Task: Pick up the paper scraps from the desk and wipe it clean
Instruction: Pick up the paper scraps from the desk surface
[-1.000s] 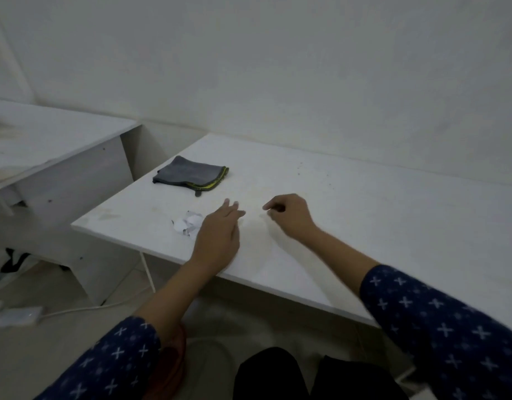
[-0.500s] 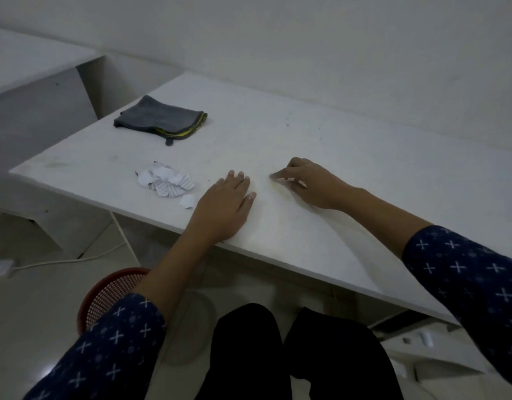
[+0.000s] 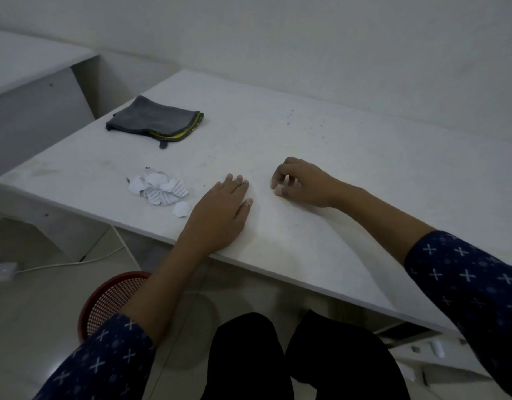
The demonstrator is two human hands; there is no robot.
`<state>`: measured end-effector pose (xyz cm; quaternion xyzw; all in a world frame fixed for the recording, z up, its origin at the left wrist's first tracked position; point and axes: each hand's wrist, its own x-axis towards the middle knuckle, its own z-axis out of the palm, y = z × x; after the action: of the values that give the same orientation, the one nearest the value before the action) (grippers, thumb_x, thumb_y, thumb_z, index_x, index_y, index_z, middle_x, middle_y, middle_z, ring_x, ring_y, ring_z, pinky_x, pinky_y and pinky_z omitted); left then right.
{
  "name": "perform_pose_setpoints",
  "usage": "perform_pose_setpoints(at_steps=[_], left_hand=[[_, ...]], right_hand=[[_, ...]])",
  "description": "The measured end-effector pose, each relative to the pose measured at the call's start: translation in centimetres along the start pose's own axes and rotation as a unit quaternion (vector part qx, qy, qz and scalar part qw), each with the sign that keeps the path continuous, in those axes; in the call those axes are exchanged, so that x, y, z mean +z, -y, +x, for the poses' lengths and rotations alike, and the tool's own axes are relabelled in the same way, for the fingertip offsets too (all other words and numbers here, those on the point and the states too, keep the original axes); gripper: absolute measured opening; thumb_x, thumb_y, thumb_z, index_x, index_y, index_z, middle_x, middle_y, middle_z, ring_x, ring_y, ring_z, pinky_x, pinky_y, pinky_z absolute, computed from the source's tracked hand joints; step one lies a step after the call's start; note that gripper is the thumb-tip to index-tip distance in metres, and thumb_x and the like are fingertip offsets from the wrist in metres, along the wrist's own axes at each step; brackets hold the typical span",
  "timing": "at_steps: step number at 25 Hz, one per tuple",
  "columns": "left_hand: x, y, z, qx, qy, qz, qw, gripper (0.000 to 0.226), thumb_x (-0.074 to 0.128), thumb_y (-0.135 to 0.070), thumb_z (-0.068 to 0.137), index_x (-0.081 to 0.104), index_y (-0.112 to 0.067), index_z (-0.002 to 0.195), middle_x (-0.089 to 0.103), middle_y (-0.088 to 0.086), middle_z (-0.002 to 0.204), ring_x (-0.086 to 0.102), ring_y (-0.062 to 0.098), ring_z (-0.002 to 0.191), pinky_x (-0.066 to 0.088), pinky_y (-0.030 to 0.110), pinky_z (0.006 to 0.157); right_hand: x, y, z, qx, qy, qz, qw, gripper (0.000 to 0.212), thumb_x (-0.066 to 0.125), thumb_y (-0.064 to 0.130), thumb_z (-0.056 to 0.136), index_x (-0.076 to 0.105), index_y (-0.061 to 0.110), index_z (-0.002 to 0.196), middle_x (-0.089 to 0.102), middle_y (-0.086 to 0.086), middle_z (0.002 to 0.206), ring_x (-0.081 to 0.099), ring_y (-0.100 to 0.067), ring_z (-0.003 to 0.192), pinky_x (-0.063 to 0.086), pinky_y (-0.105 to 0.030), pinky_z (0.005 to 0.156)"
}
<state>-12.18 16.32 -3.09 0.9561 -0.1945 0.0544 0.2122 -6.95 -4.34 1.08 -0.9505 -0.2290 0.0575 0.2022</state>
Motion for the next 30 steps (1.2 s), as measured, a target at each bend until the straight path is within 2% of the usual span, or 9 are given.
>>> perform_pose_setpoints(at_steps=[3, 8, 11, 14, 18, 21, 23, 27, 30], left_hand=[[-0.1, 0.0, 0.0, 0.001, 0.000, 0.001, 1.000, 0.049, 0.028, -0.026, 0.101, 0.023, -0.009, 0.146, 0.021, 0.007, 0.155, 0.013, 0.018, 0.145, 0.005, 0.025, 0.115], [-0.2, -0.1, -0.1, 0.001, -0.005, -0.004, 1.000, 0.049, 0.030, -0.026, 0.101, 0.024, -0.009, 0.146, 0.023, 0.007, 0.155, 0.014, 0.017, 0.145, 0.004, 0.023, 0.114], [-0.1, 0.0, -0.1, 0.003, -0.009, -0.005, 1.000, 0.048, 0.030, -0.025, 0.101, 0.025, -0.008, 0.146, 0.023, 0.007, 0.155, 0.014, 0.018, 0.144, 0.003, 0.022, 0.113], [-0.1, 0.1, -0.1, 0.006, -0.011, -0.004, 1.000, 0.049, 0.028, -0.027, 0.100, 0.025, -0.009, 0.146, 0.023, 0.007, 0.155, 0.014, 0.017, 0.144, 0.002, 0.022, 0.113], [0.1, 0.2, -0.1, 0.009, -0.014, -0.011, 1.000, 0.050, 0.028, -0.028, 0.100, 0.026, -0.008, 0.145, 0.025, 0.007, 0.154, 0.015, 0.018, 0.144, 0.003, 0.022, 0.113], [0.2, 0.2, -0.2, 0.010, -0.015, -0.014, 1.000, 0.052, 0.025, -0.031, 0.098, 0.027, -0.008, 0.145, 0.025, 0.007, 0.154, 0.015, 0.018, 0.144, 0.004, 0.022, 0.113], [0.2, 0.3, -0.2, 0.009, -0.017, -0.017, 1.000, 0.050, 0.027, -0.029, 0.100, 0.026, -0.008, 0.145, 0.024, 0.007, 0.154, 0.015, 0.018, 0.144, 0.003, 0.022, 0.113], [0.1, 0.2, -0.3, 0.013, -0.018, -0.020, 1.000, 0.049, 0.028, -0.027, 0.100, 0.026, -0.008, 0.145, 0.024, 0.007, 0.154, 0.014, 0.018, 0.144, 0.004, 0.023, 0.114], [0.1, 0.2, -0.5, 0.019, -0.028, -0.024, 0.999, 0.048, 0.029, -0.026, 0.101, 0.027, -0.008, 0.145, 0.025, 0.007, 0.154, 0.016, 0.017, 0.144, 0.003, 0.021, 0.113]], right_hand=[[0.0, 0.2, 0.6, 0.009, 0.011, 0.002, 1.000, 0.004, 0.058, 0.020, 0.089, 0.060, 0.018, 0.091, 0.050, 0.002, 0.099, 0.051, -0.015, 0.087, 0.034, -0.014, 0.069], [0.3, 0.2, 0.8, 0.004, 0.026, -0.043, 0.999, 0.006, 0.049, 0.020, 0.094, 0.054, 0.019, 0.090, 0.047, 0.001, 0.102, 0.042, -0.016, 0.097, 0.036, -0.030, 0.086], [0.4, 0.2, 0.2, 0.010, 0.034, -0.053, 0.998, 0.012, 0.044, 0.019, 0.097, 0.054, 0.013, 0.098, 0.046, -0.001, 0.105, 0.036, -0.016, 0.097, 0.031, -0.031, 0.088], [0.2, 0.2, -0.6, 0.019, 0.047, -0.045, 0.998, 0.011, 0.040, 0.018, 0.098, 0.051, 0.015, 0.098, 0.043, 0.000, 0.104, 0.035, -0.017, 0.099, 0.030, -0.031, 0.088], [-0.3, 0.4, -2.1, 0.031, 0.060, -0.002, 0.998, 0.011, 0.039, 0.015, 0.097, 0.047, 0.017, 0.091, 0.044, 0.001, 0.103, 0.036, -0.017, 0.102, 0.031, -0.030, 0.090], [-1.0, 0.6, -3.3, 0.042, 0.068, 0.046, 0.996, 0.020, 0.038, 0.010, 0.094, 0.047, 0.023, 0.083, 0.045, 0.006, 0.097, 0.039, -0.009, 0.095, 0.032, -0.022, 0.080], [-1.3, 0.7, -4.0, 0.054, 0.075, 0.081, 0.992, 0.025, 0.039, 0.008, 0.092, 0.046, 0.027, 0.078, 0.045, 0.010, 0.093, 0.040, -0.003, 0.087, 0.031, -0.022, 0.075], [-1.4, 0.9, -5.1, 0.068, 0.072, 0.132, 0.986, 0.017, 0.041, 0.017, 0.093, 0.048, 0.022, 0.079, 0.046, 0.006, 0.092, 0.042, -0.008, 0.080, 0.032, -0.025, 0.075], [-1.2, 1.1, -5.7, 0.076, 0.076, 0.201, 0.974, 0.011, 0.042, 0.028, 0.083, 0.047, 0.019, 0.078, 0.047, 0.008, 0.085, 0.041, -0.011, 0.076, 0.032, -0.025, 0.073]])
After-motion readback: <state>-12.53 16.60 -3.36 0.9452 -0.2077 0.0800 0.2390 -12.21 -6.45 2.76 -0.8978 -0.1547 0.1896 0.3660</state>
